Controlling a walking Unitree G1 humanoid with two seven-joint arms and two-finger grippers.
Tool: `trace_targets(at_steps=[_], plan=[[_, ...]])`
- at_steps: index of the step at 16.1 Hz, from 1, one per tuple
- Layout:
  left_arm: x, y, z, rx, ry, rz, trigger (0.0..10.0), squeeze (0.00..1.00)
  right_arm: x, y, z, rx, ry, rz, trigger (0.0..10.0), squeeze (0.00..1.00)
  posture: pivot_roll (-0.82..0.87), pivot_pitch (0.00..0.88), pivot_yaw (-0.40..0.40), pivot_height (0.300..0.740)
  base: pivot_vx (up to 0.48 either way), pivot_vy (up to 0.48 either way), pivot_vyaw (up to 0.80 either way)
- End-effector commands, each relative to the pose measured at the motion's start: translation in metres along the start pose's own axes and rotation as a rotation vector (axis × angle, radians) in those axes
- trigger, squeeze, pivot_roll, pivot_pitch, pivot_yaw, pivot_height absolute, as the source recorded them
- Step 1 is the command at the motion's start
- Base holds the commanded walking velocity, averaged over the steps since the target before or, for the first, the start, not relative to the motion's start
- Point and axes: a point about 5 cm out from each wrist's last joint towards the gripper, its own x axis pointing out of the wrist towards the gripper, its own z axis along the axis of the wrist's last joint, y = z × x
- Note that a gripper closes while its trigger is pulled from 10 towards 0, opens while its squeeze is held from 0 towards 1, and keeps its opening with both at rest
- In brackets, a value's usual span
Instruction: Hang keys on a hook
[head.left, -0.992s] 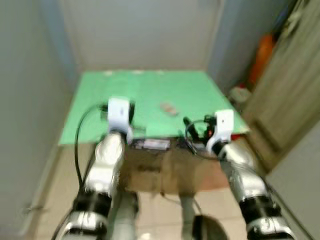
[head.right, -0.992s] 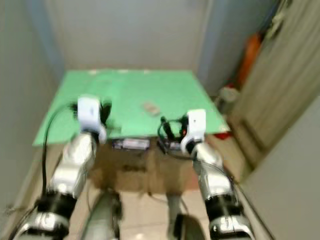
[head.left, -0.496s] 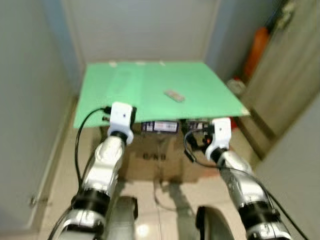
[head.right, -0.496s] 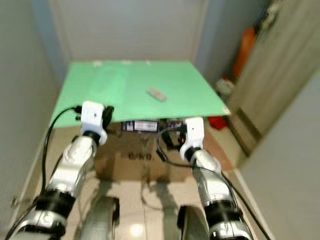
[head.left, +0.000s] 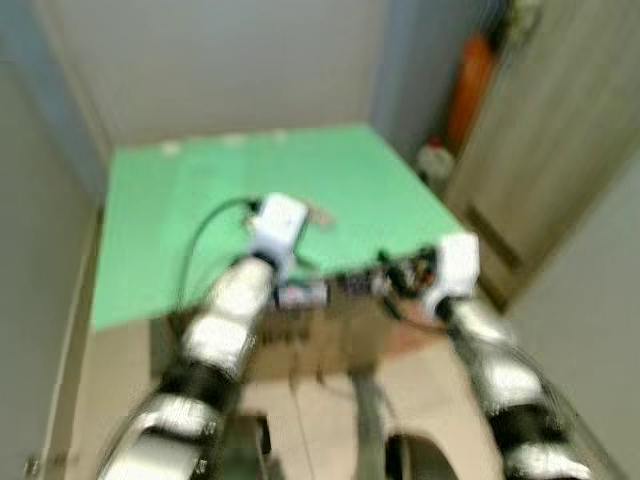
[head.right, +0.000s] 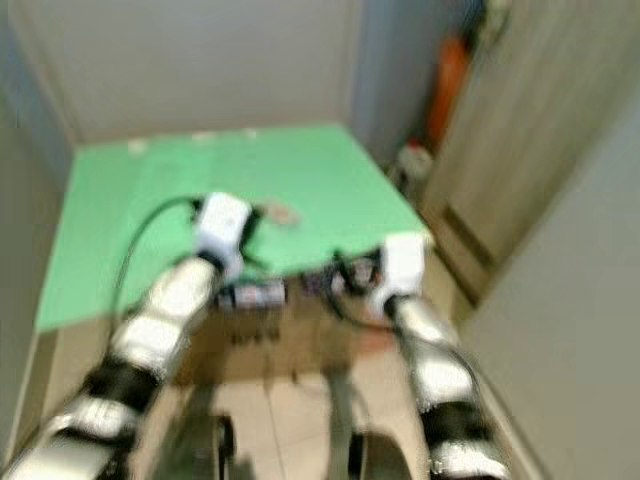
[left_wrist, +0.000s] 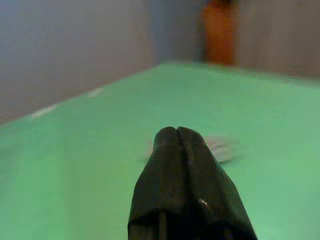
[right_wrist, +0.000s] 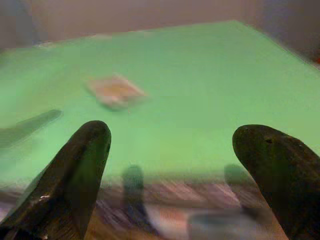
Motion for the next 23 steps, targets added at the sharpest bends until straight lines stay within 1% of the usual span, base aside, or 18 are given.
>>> trace_targets(at_steps=[1, 2, 3, 4, 6, 9, 10, 11, 12, 14, 15, 16, 17, 18, 19, 20, 22, 23], plan=[[0.005, -0.016, 0.005, -0.013, -0.009, -0.051, 10.0, 0.0, -0.007, -0.013, 0.003, -0.038, -0.006, -0.033, 10.0, 0.0, 0.01, 0.0, -0.013, 0.602, 0.48, 0.0, 0.0], [0.006, -0.016, 0.004, -0.015, -0.003, -0.026, 10.0, 0.0, -0.008, -0.014, 0.004, -0.079, 0.007, -0.028, 10.0, 0.0, 0.0, 0.0, -0.012, 0.602, 0.0, 0.0, 0.0], [0.006, -0.016, 0.004, -0.018, -0.002, -0.024, 10.0, 0.0, -0.008, -0.015, 0.005, -0.1, 0.011, -0.023, 10.0, 0.0, 0.0, 0.0, -0.013, 0.602, 0.0, 0.0, 0.0], [0.006, -0.016, 0.003, -0.013, 0.0, -0.027, 10.0, 0.0, -0.006, -0.015, 0.011, -0.13, 0.007, -0.002, 10.0, 0.0, 0.0, 0.0, -0.015, 0.602, 0.0, 0.0, 0.0], [0.004, -0.017, 0.003, -0.013, -0.004, -0.015, 10.0, 0.0, 0.003, -0.013, 0.025, -0.135, 0.001, 0.067, 10.0, 0.0, 0.01, 0.0, -0.029, 0.602, 0.0, 0.0, 0.0], [-0.006, -0.018, -0.003, -0.02, 0.007, 0.003, 10.0, 0.0, 0.014, -0.004, 0.034, -0.136, 0.018, 0.147, 10.0, 0.0, 0.05, 0.0, -0.064, 0.602, 0.0, 0.0, 0.0], [-0.011, -0.018, -0.004, -0.028, 0.008, 0.014, 10.0, 0.0, 0.016, -0.001, 0.032, -0.141, 0.034, 0.172, 10.0, 0.0, 0.07, 0.007, -0.083, 0.602, 0.0, 0.0, 0.0], [-0.017, -0.017, -0.003, -0.036, 0.006, 0.029, 10.0, 0.0, 0.019, 0.002, 0.027, -0.143, 0.056, 0.185, 10.0, 0.0, 0.09, 0.033, -0.094, 0.602, 0.0, 0.0, 0.0], [-0.023, -0.016, -0.003, -0.041, 0.006, 0.04, 10.0, 0.0, 0.021, 0.005, 0.023, -0.133, 0.072, 0.192, 10.0, 0.0, 0.12, 0.057, -0.102, 0.602, 0.0, 0.0, 0.0], [-0.037, -0.013, 0.0, -0.036, 0.007, 0.065, 10.0, 0.0, 0.028, 0.015, 0.014, -0.085, 0.107, 0.211, 10.0, 0.0, 0.18, 0.102, -0.121, 0.602, 0.0, 0.0, 0.0], [-0.041, -0.013, 0.001, -0.04, 0.008, 0.071, 10.0, 0.0, 0.029, 0.016, 0.012, -0.073, 0.113, 0.212, 10.0, 0.0, 0.19, 0.111, -0.126, 0.602, 0.0, 0.0, 0.0], [-0.049, -0.013, 0.004, -0.056, 0.007, 0.093, 10.0, 0.0, 0.032, 0.018, 0.01, -0.042, 0.126, 0.208, 10.0, 0.0, 0.22, 0.134, -0.144, 0.602, 0.0, 0.0, 0.0], [-0.057, -0.015, 0.007, -0.07, 0.005, 0.112, 10.0, 0.0, 0.035, 0.02, 0.009, -0.016, 0.134, 0.211, 10.0, 0.0, 0.25, 0.148, -0.16, 0.602, 0.0, 0.0, 0.0], [-0.067, -0.018, 0.01, -0.081, 0.004, 0.132, 10.0, 0.0, 0.039, 0.025, 0.008, -0.006, 0.142, 0.229, 10.0, 0.0, 0.27, 0.164, -0.183, 0.602, 0.0, 0.0, 0.0], [-0.073, -0.019, 0.011, -0.094, 0.006, 0.146, 10.0, 0.0, 0.041, 0.028, 0.007, -0.004, 0.145, 0.242, 10.0, 0.0, 0.28, 0.171, -0.196, 0.602, 0.0, 0.0, 0.0], [-0.078, -0.021, 0.011, -0.102, 0.015, 0.158, 10.0, 0.0, 0.043, 0.031, 0.007, 0.001, 0.145, 0.252, 10.0, 0.0, 0.29, 0.177, -0.207, 0.602, 0.0, 0.0, 0.0], [-0.083, -0.022, 0.01, -0.112, 0.032, 0.17, 10.0, 0.0, 0.045, 0.035, 0.007, 0.023, 0.149, 0.266, 10.0, 0.0, 0.3, 0.185, -0.223, 0.602, 0.0, 0.0, 0.0], [-0.085, -0.024, 0.011, -0.119, 0.039, 0.176, 10.0, 0.0, 0.045, 0.036, 0.006, 0.08, 0.155, 0.266, 10.0, 0.0, 0.3, 0.187, -0.23, 0.602, 0.0, 0.0, 0.0]])
